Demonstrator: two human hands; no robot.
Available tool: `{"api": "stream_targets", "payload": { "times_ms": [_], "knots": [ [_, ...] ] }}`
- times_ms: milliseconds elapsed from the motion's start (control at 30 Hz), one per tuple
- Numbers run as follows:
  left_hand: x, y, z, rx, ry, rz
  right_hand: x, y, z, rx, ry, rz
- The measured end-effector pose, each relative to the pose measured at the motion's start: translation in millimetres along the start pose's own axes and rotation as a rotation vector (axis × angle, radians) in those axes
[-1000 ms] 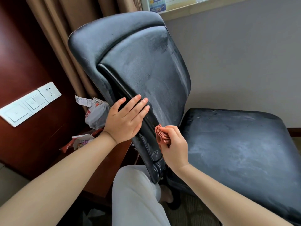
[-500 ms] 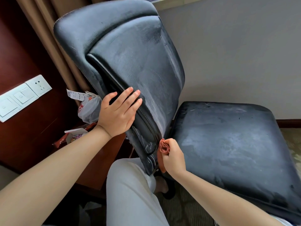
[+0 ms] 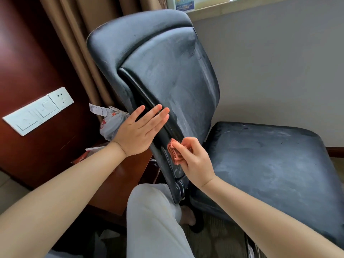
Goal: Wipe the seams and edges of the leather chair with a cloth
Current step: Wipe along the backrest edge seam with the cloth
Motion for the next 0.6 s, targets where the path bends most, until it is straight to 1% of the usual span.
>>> {"api": "stream_targets", "payload": {
  "times_ms": [67,133,167,233,300,433,500,600],
  "knots": [
    [1,1,1,0.023,0.013,0.006,22,16,5,0.015,-0.047,0.12],
    [2,2,4,0.028,0.024,0.007,28,28,-6,-0.278,-0.006,0.353],
    [3,2,5,0.024,0.027,0.009,26,27,-13,-0.371,0.035,0.386],
    [2,3,6,0.008,0.032,0.018,13,20,-29,-0.485,0.08,0.394],
    [2,3,7,-0.009,0.037,0.028,-5,22,-36,-0.547,0.084,0.415],
    [3,3,9,-0.045,0.057,0.035,-30,17,-46,-0.651,0.22,0.473],
    [4,3,11,-0.062,0.065,0.032,-24,19,-38,-0.626,0.193,0.453],
    [4,7,16,-0.08,0.049,0.041,7,30,-14,-0.54,0.021,0.391]
  ]
}}
Point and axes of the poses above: each hand's wrist, its own x-axis towards the middle knuckle, its own z-axis out of the back of the hand, y = z × x, the point moved 6 cm from there along x, towards the middle knuckle, and after that the axes turned 12 degrees about z, right-handed, at the moved point
